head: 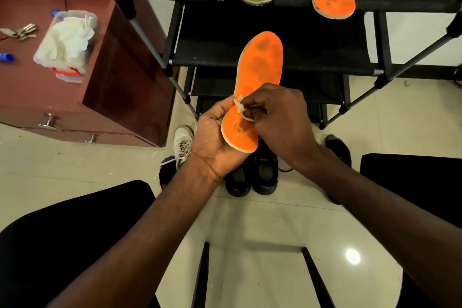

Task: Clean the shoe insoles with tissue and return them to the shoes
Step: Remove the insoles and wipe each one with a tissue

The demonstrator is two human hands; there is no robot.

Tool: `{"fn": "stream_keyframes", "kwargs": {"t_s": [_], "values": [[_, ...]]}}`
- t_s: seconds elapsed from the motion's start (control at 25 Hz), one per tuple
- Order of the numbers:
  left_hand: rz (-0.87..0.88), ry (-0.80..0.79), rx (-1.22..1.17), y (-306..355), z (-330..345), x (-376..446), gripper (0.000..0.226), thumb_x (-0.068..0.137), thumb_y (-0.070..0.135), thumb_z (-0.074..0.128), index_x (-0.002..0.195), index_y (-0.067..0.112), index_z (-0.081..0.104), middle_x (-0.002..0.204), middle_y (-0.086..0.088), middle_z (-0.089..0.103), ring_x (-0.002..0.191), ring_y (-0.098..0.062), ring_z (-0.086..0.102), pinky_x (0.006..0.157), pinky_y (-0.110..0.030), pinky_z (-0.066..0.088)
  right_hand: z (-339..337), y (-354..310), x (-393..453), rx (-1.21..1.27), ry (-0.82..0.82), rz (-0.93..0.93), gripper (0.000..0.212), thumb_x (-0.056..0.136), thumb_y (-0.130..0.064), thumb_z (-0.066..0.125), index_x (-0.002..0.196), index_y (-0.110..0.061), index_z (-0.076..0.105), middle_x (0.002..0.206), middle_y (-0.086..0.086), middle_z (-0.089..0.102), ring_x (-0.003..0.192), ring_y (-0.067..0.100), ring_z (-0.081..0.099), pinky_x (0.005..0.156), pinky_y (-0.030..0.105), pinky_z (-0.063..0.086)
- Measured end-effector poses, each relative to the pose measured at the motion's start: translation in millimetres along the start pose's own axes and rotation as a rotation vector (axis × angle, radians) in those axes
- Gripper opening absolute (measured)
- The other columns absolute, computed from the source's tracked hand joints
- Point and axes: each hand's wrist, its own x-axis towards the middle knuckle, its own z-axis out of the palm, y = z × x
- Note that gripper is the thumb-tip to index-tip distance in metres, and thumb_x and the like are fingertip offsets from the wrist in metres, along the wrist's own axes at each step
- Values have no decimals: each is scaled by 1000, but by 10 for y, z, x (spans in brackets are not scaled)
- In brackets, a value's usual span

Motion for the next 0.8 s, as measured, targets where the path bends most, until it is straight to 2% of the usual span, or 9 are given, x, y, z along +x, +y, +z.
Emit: {"fn": "stream_keyframes", "kwargs": {"t_s": [0.16,0.2,0.36,0.4,0.48,0.52,0.64,0.68,0.8], "values": [[-5,26,-54,30,-49,9,43,103,31,46,95,-2,72,83,-13,72,72,-22,72,77,-32,62,60,-171,-180,56,-151,-96,28,80,5,75,100,-14,82,98,-4,78,88,9,71,83,34,60],[-8,27,-50,8,-57,5,43,102,30,46,96,-3,72,87,-14,72,73,-23,72,77,-32,62,29,-129,-188,20,-155,-100,31,78,6,76,100,-14,82,97,-4,78,88,10,72,82,35,60],[-27,10,-30,-38,-50,25,41,106,30,43,109,-1,71,109,-14,69,99,-26,70,98,-38,54,22,-58,-48,-29,-15,-1,34,74,7,75,99,-15,83,93,-3,77,82,11,71,77,37,60],[-24,18,-45,-9,-46,18,44,106,31,43,102,-2,72,105,-13,68,96,-25,70,96,-37,55,61,-138,-68,18,-48,-17,33,74,7,75,98,-15,83,93,-4,77,83,10,71,79,35,60],[-15,20,-72,30,-53,-3,51,107,29,41,86,-4,74,87,-13,70,79,-23,72,78,-32,62,81,-219,-163,49,-156,-110,32,75,8,76,98,-14,82,95,-3,77,86,10,70,81,34,59],[-1,18,-74,45,-57,-21,51,107,28,40,86,-5,74,83,-14,71,75,-24,74,73,-32,63,55,-201,-191,17,-194,-151,32,75,8,75,97,-14,82,95,-2,76,86,12,71,80,36,59],[9,31,-19,16,-101,10,43,107,33,42,119,-1,66,112,-16,70,101,-27,71,96,-38,56,13,-25,-101,-152,-97,-136,30,73,6,75,98,-11,82,90,4,75,83,22,71,74,43,59],[-3,38,-10,-6,-82,15,42,107,33,42,120,0,65,114,-15,69,105,-27,69,99,-39,53,37,-49,-69,-146,-50,-110,29,74,5,74,97,-10,82,89,5,75,82,23,71,74,42,59],[16,38,-32,7,-55,10,40,103,23,42,89,-1,71,85,-13,70,86,-24,72,84,-33,60,125,-313,-150,18,-91,-136,24,78,3,69,96,-6,82,94,6,77,85,16,70,78,27,56]]}}
